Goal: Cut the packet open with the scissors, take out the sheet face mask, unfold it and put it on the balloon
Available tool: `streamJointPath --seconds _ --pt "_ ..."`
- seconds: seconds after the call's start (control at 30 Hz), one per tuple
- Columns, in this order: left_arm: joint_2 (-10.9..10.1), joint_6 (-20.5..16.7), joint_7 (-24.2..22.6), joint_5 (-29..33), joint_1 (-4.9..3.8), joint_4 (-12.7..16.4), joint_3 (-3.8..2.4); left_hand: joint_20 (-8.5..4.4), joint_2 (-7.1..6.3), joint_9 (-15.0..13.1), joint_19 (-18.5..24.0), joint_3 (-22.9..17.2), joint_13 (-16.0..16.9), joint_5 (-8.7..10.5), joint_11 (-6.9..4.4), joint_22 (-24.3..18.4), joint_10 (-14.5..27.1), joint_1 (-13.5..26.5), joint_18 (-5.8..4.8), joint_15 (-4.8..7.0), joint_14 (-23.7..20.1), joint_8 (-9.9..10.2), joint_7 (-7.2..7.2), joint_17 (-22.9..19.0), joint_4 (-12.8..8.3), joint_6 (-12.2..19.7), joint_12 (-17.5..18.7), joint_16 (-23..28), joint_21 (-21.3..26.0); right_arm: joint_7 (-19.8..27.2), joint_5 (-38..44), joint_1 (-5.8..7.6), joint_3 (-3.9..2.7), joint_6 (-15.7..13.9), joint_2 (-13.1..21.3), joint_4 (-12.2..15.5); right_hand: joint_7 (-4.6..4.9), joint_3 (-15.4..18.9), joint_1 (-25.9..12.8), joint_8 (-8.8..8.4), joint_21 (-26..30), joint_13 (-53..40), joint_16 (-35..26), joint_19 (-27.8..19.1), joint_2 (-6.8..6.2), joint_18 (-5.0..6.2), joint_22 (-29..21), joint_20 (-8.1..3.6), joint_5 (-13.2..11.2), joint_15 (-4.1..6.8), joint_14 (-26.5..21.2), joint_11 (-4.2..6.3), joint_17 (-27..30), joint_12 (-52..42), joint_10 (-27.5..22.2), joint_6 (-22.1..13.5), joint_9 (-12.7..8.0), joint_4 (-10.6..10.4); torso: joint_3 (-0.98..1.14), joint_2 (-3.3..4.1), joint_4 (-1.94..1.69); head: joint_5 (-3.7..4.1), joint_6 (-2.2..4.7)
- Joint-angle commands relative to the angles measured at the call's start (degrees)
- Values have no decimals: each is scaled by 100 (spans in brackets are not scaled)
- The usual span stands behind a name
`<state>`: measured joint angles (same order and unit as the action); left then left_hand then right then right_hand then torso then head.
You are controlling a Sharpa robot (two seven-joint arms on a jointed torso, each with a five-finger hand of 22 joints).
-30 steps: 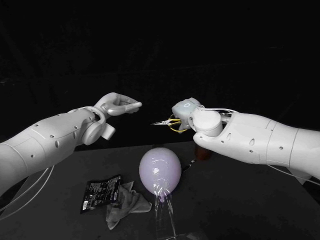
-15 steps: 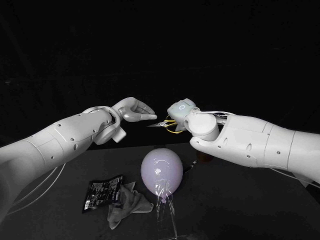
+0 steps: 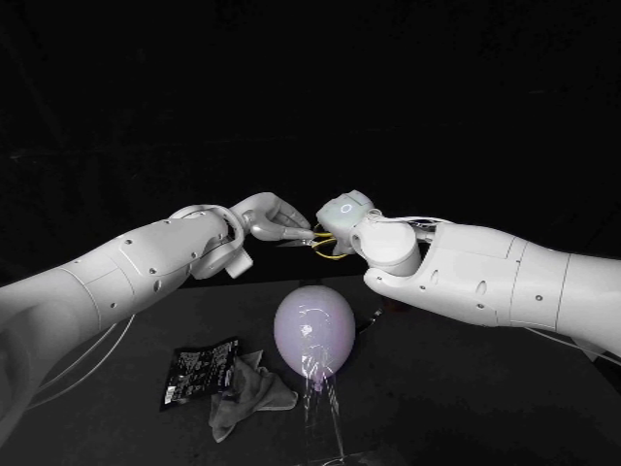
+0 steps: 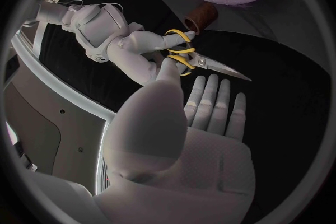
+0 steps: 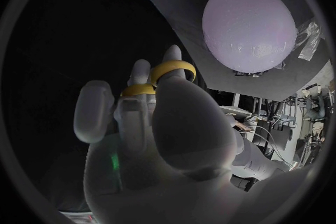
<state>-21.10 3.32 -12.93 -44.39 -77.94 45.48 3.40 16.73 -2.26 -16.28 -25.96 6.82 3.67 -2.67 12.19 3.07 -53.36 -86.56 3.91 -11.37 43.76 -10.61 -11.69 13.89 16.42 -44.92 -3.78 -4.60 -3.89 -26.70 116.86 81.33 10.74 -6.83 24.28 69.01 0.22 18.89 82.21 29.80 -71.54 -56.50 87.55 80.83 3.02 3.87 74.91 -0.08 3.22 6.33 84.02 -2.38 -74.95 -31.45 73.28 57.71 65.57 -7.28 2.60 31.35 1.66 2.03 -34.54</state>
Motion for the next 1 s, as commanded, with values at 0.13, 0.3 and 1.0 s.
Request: streamJointPath --seconds 0.13,0.3,1.0 --pt "26 249 110 -77 -14 13 -5 5 98 1 -573 -83 21 -7 -47 77 -196 -171 16 73 333 -56 -197 51 -20 -138 -61 -138 -161 -56 200 5 -5 -95 -14 35 -16 27 1253 -6 -9 -441 37 54 1303 14 422 -5 -28 45 468 611 -765 -2386 958 40 9 15 0 -5 -2 5 -31" --pt "28 326 136 -78 -14 15 -5 -3 183 -8 -965 -98 26 -7 -107 120 -374 -284 19 147 557 -118 -185 79 -30 -265 -94 -232 -268 -49 209 5 -5 -115 -8 49 -16 27 1253 -6 -9 -441 37 54 1303 14 422 -5 -28 45 468 611 -765 -2386 958 40 9 15 1 -5 1 6 -38" --pt "51 725 85 -72 -14 53 -5 -27 742 -7 -2060 -415 16 -11 -386 245 -1083 -863 332 431 1297 -297 87 281 18 -854 -138 -546 -682 34 295 4 -5 -182 -17 126 -21 28 1255 -6 -26 -449 41 63 1304 10 434 -6 -27 47 470 614 -778 -2391 966 53 12 12 -2 -6 -4 -10 -72"
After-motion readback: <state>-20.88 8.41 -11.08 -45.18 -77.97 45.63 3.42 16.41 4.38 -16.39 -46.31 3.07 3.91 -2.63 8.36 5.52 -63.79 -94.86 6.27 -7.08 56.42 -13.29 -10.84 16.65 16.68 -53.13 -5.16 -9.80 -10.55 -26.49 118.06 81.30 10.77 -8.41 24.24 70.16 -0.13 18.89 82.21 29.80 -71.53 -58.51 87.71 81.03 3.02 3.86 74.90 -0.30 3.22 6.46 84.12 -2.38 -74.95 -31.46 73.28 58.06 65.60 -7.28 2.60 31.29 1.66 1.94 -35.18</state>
